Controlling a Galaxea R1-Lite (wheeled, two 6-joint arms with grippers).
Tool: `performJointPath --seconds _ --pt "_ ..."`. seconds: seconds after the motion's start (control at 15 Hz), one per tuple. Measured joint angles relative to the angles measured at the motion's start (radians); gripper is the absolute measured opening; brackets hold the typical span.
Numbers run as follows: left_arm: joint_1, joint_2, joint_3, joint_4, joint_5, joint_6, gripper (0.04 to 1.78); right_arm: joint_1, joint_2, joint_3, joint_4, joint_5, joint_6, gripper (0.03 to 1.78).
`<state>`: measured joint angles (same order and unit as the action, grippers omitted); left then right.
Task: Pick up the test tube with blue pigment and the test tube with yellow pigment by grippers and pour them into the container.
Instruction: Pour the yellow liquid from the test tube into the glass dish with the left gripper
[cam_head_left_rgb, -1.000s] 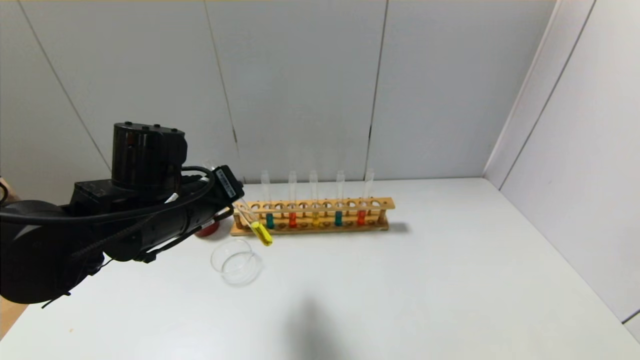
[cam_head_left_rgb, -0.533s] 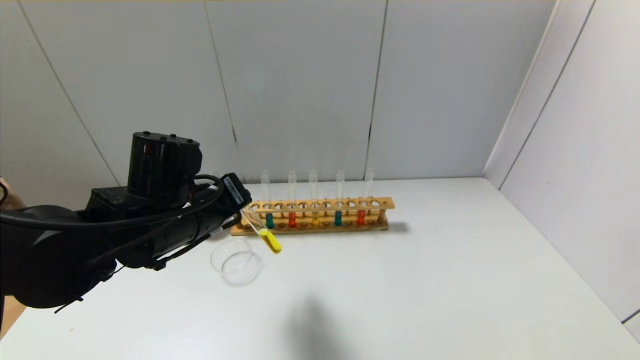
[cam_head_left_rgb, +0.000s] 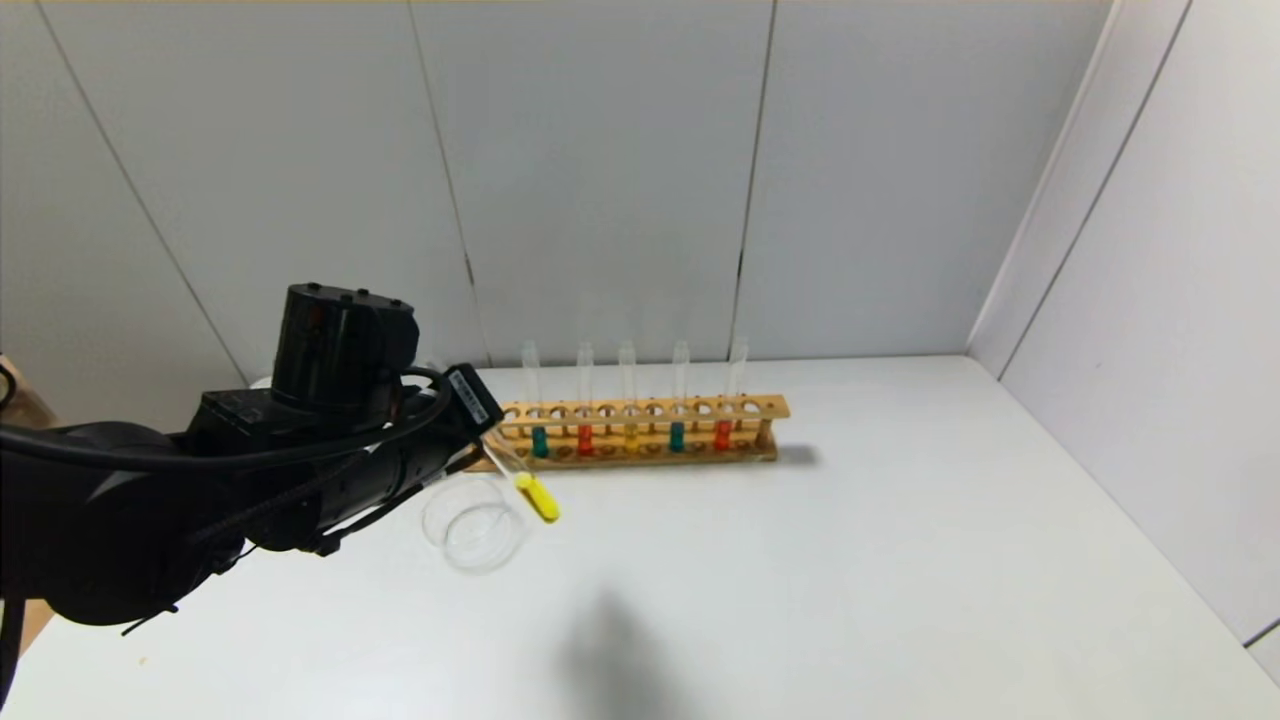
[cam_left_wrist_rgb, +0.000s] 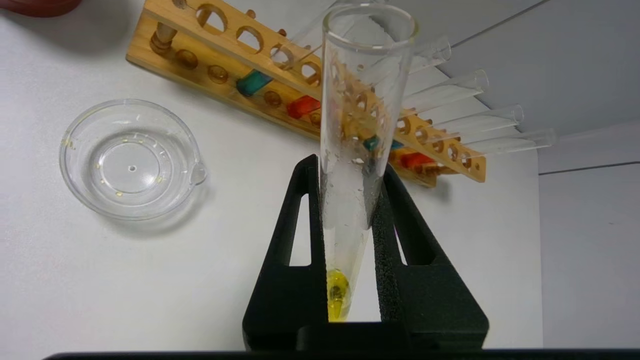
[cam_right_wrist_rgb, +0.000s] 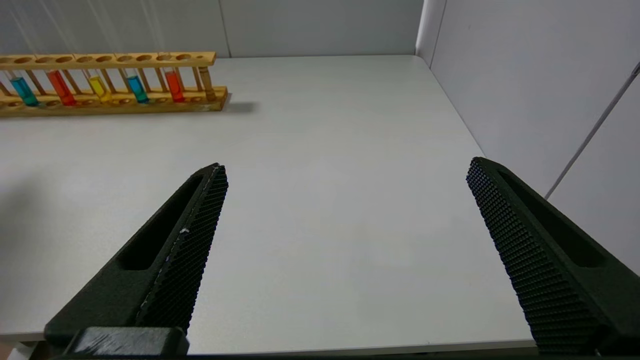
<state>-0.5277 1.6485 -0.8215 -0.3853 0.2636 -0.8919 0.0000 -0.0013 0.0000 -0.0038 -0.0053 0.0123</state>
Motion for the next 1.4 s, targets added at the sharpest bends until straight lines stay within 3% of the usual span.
performJointPath --seconds 0.8,1.4 --pt "-0.014 0.052 -0.071 0.17 0.083 -0.024 0.32 0.0 0.0 0.0 0.0 0.0 0.0 1.75" --pt "-0.014 0.086 -0.122 0.276 0.09 -0.054 0.32 0.0 0.0 0.0 0.0 0.0 0.0 1.75"
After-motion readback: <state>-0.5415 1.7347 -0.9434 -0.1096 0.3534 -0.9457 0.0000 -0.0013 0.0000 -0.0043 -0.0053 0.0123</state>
